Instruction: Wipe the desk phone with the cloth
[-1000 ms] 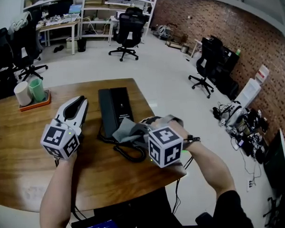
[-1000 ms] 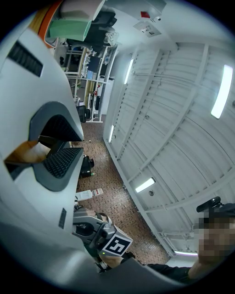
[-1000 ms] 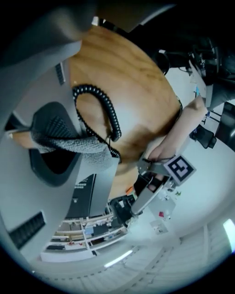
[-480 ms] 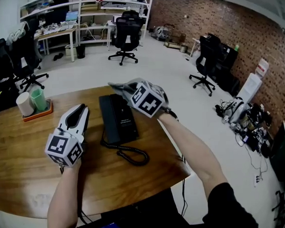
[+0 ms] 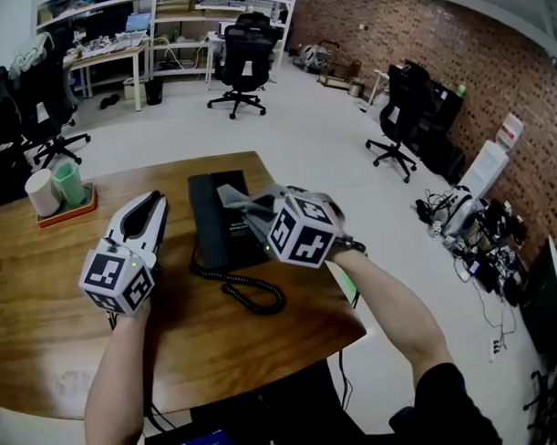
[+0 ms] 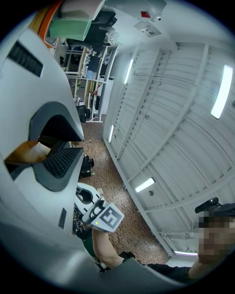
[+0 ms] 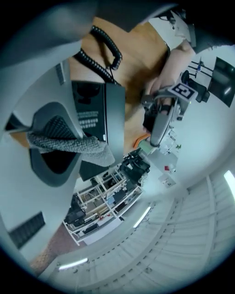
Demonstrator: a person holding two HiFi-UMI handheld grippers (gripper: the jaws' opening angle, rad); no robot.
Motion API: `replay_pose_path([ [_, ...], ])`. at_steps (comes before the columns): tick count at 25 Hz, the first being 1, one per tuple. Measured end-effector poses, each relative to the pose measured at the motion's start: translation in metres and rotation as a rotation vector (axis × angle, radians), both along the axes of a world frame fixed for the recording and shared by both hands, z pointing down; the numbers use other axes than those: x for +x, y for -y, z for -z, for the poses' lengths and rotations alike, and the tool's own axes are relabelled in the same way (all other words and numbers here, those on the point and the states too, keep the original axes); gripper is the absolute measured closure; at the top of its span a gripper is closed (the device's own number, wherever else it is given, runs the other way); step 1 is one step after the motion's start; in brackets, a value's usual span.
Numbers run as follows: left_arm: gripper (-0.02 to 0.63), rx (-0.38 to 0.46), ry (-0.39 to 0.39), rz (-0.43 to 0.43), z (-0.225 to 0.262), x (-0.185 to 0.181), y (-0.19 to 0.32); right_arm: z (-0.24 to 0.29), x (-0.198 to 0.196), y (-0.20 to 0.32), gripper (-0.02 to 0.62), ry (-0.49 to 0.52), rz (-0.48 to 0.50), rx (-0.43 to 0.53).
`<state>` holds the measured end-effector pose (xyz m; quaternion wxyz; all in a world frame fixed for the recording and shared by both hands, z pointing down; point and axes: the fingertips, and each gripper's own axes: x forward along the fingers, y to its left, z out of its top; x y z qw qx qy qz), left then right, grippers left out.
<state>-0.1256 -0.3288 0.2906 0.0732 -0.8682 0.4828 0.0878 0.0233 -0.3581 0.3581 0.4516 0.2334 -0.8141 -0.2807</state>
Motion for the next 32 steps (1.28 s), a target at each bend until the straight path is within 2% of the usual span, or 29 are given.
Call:
replay_pose_path([
  [5,0.572,-0.002,0.003,0.001,0.000,0.000,0.000,-0.029,0.015,-0.067,0.569,-0.140,0.104,-0.028],
  [7,0.572,-0.001,0.003,0.002,0.000,0.000,0.001,-0.039,0.021,-0.089,0.569,-0.210,0.155,-0.082],
  [9,0.572,-0.002,0.003,0.001,0.000,0.000,0.001,-0.037,0.023,-0.099,0.569,-0.234,0.198,-0.138],
  [11,0.572,-0.003,0.003,0.001,0.000,0.000,0.001,-0.014,0.020,-0.078,0.569,-0.149,0.165,-0.119],
  [15,0.572,-0.004,0.001,0.003,-0.002,-0.002,0.001,0.051,0.003,0.009,0.569,0.160,-0.037,0.024],
  [18,0.572,-0.003,-0.003,0.003,-0.002,-0.001,0.001,0.062,-0.012,0.057,0.569,0.252,-0.125,0.033],
  [21,0.572,-0.002,-0.006,0.001,-0.003,0.000,0.000,0.050,-0.023,0.081,0.569,0.218,-0.159,0.033],
  [24,0.572,0.000,-0.003,-0.003,-0.001,0.001,0.000,0.037,-0.019,0.083,0.569,0.158,-0.159,0.024],
  [32,0.572,-0.002,0.002,-0.004,0.000,0.000,0.000,-0.005,-0.002,-0.018,0.569,-0.056,0.019,-0.015],
])
